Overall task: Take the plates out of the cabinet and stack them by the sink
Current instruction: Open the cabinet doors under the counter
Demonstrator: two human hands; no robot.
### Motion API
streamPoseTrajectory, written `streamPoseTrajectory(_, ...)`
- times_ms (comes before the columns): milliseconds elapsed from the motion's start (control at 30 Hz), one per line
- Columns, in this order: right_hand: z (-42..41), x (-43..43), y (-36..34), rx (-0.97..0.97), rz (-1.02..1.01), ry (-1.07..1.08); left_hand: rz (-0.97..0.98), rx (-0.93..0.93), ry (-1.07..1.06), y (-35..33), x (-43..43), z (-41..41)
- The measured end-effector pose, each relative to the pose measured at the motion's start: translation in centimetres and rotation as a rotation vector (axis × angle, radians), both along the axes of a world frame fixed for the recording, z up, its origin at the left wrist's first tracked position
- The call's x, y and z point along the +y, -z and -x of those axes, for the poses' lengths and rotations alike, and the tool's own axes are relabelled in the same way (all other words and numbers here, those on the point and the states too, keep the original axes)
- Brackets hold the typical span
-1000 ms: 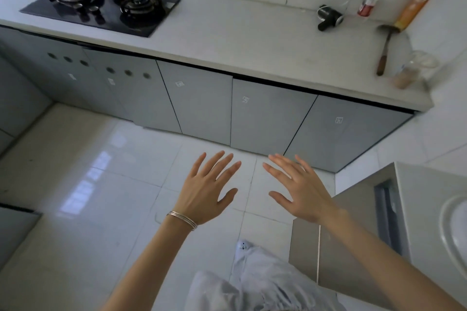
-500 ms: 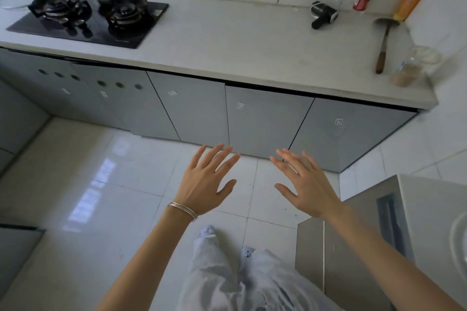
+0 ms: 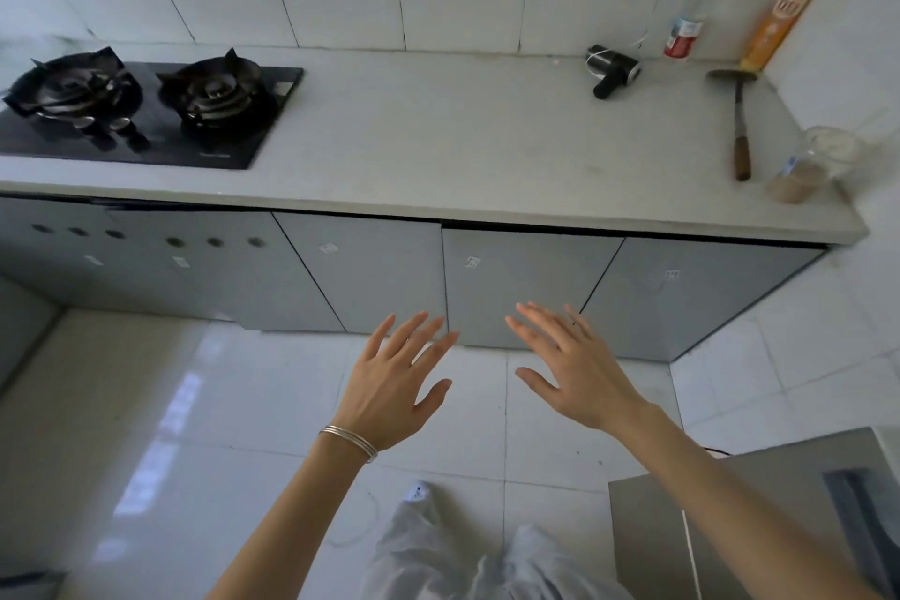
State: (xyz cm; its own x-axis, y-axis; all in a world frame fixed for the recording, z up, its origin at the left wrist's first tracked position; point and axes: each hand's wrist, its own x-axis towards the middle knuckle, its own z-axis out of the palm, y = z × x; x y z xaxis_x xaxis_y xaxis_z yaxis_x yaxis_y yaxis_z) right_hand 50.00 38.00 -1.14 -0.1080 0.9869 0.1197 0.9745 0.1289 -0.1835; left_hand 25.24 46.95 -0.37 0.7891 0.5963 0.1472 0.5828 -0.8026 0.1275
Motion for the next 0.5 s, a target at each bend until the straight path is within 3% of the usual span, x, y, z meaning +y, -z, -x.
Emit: streamPoseTrajectory(500, 4.0, 13.1, 0.9, -0.071, 0.004, 0.041, -0.003, 0.017, 0.158, 1.5, 15.6, 2.1)
